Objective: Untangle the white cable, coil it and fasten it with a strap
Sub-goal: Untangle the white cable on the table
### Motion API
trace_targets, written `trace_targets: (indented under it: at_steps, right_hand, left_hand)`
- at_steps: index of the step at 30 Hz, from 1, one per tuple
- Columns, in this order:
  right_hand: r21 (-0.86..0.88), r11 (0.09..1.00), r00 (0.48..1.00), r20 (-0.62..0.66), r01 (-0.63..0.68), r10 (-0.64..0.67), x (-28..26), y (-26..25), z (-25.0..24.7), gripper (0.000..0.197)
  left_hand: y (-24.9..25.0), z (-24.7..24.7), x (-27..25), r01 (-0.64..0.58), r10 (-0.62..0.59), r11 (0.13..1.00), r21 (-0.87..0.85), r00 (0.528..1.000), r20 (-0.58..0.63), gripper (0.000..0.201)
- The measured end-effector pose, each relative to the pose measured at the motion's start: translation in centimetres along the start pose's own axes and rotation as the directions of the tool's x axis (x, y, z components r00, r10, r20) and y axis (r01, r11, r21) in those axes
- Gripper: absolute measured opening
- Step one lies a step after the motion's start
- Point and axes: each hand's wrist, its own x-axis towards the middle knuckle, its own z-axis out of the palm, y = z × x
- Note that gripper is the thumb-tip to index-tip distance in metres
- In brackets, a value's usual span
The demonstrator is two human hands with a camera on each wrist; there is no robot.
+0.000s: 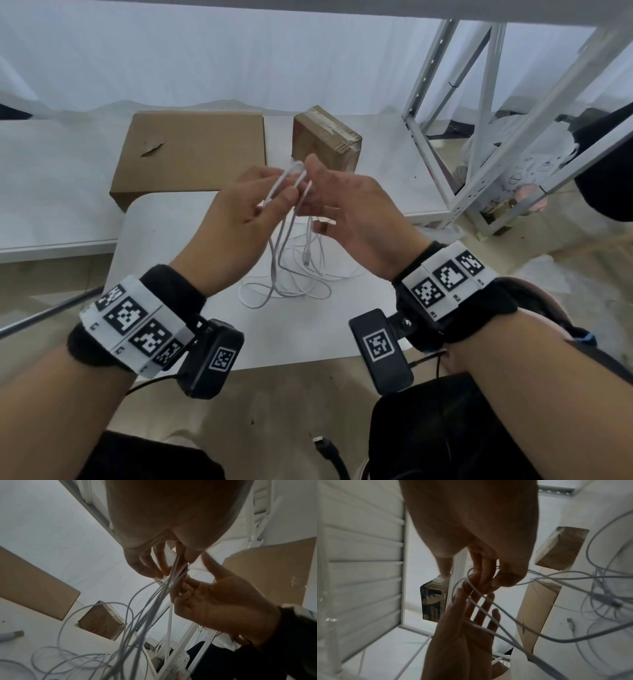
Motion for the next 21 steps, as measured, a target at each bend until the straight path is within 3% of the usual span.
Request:
trace_targets:
  at_steps: [2, 4, 6, 14, 17, 21]
  right_hand:
    - [-0.007, 1.0, 0.999, -0.051, -0.006, 0.006, 0.3, 0.1, -0.2, 0.022]
    - [0.003, 1.0, 0.992, -0.125, -0.011, 0.011, 0.4, 0.4, -0.7, 0.013]
    - [0.031, 0.999, 0.979, -0.2, -0.024, 0.03, 0.5, 0.4, -1.6, 0.014]
    - [0.062, 0.995, 0.914, -0.396, -0.074, 0.093, 0.3, 0.6, -5.5, 0.02]
    - [0.059, 0.989, 0.905, -0.399, -0.137, 0.149, 0.5, 1.1, -6.3, 0.019]
    - [-0.314, 0.928, 0.911, -0.41, -0.199, 0.057, 1.3, 2.5, -5.8, 0.036]
  left_hand:
    - [-0.3, 0.1, 0.0, 0.023, -0.023, 1.0, 0.002, 1.0, -0.008, 0.022]
    - [-0.3, 0.1, 0.0, 0.087, -0.094, 0.989, -0.117, 0.994, -0.062, 0.024]
    - [-0.3, -0.4, 0.2, 0.123, -0.156, 0.966, -0.228, 0.979, -0.134, 0.026]
    - [-1.1, -2.2, 1.0, 0.07, -0.2, 0.917, -0.393, 0.933, -0.3, 0.028]
    - [-1.2, -2.5, 1.1, 0.117, -0.252, 0.877, -0.466, 0.938, -0.238, 0.03]
    - [-1.3, -2.1, 1.1, 0.258, -0.317, 0.792, -0.554, 0.948, -0.012, 0.031]
